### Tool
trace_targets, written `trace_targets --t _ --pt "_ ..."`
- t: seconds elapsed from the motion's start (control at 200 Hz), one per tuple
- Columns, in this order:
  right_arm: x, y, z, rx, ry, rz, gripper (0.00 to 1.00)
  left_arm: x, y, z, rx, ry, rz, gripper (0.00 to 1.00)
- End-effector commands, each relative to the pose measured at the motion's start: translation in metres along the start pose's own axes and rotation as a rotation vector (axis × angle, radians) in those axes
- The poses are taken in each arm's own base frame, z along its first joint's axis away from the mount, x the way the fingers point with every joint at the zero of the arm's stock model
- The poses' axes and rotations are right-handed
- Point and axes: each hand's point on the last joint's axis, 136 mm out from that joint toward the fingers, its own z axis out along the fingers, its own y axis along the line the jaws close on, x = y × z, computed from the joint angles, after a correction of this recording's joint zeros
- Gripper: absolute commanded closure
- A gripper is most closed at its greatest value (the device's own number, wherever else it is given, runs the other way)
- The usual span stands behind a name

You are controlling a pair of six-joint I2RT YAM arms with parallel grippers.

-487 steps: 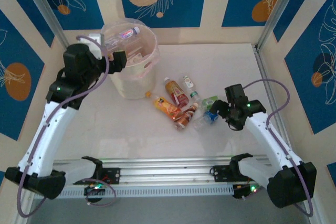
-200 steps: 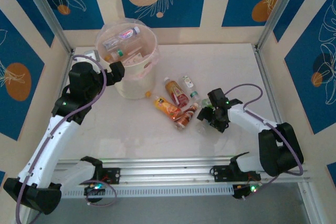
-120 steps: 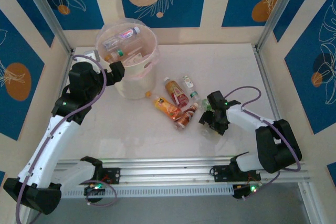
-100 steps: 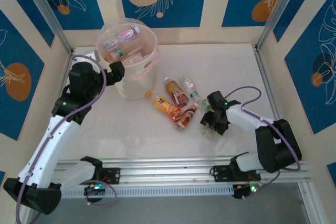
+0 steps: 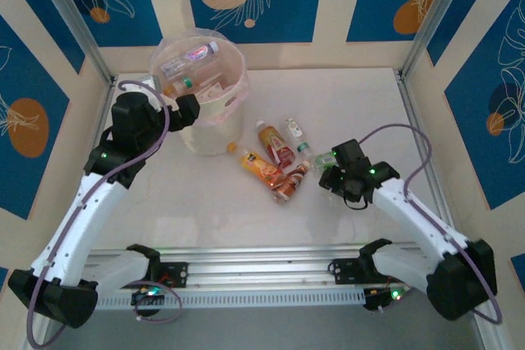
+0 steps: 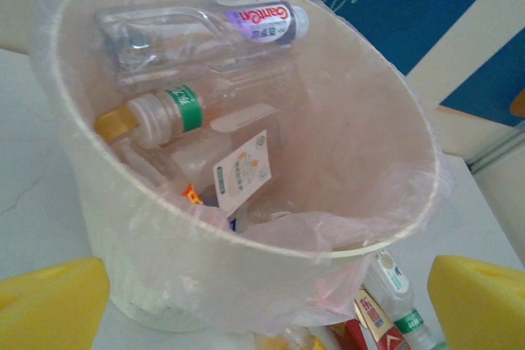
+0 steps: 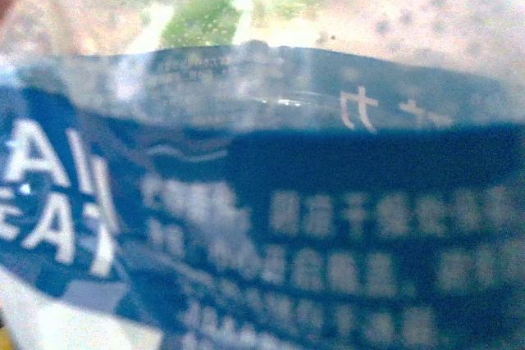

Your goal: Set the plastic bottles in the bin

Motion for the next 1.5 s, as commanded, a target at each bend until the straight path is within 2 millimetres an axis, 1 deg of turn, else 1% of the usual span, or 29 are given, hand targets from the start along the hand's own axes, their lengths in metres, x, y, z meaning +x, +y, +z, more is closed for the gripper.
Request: trace_targets --t 0.0,0.105,0.15,0.205,0.295,0.42,0.485,0.58,0.635,0.735,0.81,0.935,1.09,1.215,1.385,1.49 --pt "-0.017 0.021 -0.034 -0.09 -0.123 -0.126 0.47 -0.009 -0.026 -0.002 0.108 0.01 -0.005 0.01" --pt "-0.028 0.054 -0.062 -0.238 -0.235 -0.245 0.48 -0.011 -0.048 0.003 0.198 0.022 -0.008 0.0" --pt "-0.031 0.069 -0.073 -0.299 -0.279 -0.296 0.48 -0.012 -0.061 0.004 0.247 0.023 -0.004 0.0" --pt "-0.034 0.088 -0.085 -0.369 -0.326 -0.351 0.48 -0.009 -0.078 0.008 0.299 0.042 0.007 0.0" --pt "-0.035 0.116 -0.102 -0.473 -0.393 -0.44 0.48 -0.002 -0.113 0.013 0.39 0.085 0.046 0.0" --pt "-0.033 0.15 -0.123 -0.61 -0.464 -0.546 0.48 0.014 -0.164 0.021 0.517 0.169 0.118 0.01" --pt "-0.033 0.163 -0.131 -0.663 -0.488 -0.581 0.48 0.019 -0.184 0.022 0.57 0.2 0.133 0.01" --pt "-0.033 0.174 -0.138 -0.713 -0.512 -0.609 0.48 0.024 -0.21 0.023 0.668 0.229 0.119 0.04" --pt "-0.034 0.179 -0.14 -0.729 -0.52 -0.618 0.48 0.027 -0.225 0.019 0.742 0.253 0.108 0.06" --pt "-0.035 0.187 -0.144 -0.759 -0.525 -0.626 0.48 0.035 -0.246 0.013 0.844 0.297 0.111 0.11" --pt "-0.034 0.193 -0.146 -0.786 -0.525 -0.627 0.48 0.043 -0.254 0.011 0.881 0.326 0.131 0.14" --pt "-0.034 0.201 -0.149 -0.82 -0.516 -0.628 0.48 0.053 -0.261 0.012 0.905 0.366 0.15 0.2" --pt "-0.034 0.206 -0.149 -0.841 -0.506 -0.624 0.48 0.064 -0.27 0.005 0.95 0.39 0.18 0.2" --pt "-0.035 0.209 -0.149 -0.844 -0.505 -0.623 0.48 0.068 -0.274 -0.002 0.969 0.4 0.209 0.2" --pt "-0.034 0.213 -0.152 -0.858 -0.498 -0.63 0.48 0.074 -0.272 0.006 0.936 0.415 0.218 0.21" --pt "-0.033 0.215 -0.152 -0.861 -0.498 -0.632 0.48 0.076 -0.275 0.008 0.948 0.427 0.213 0.27"
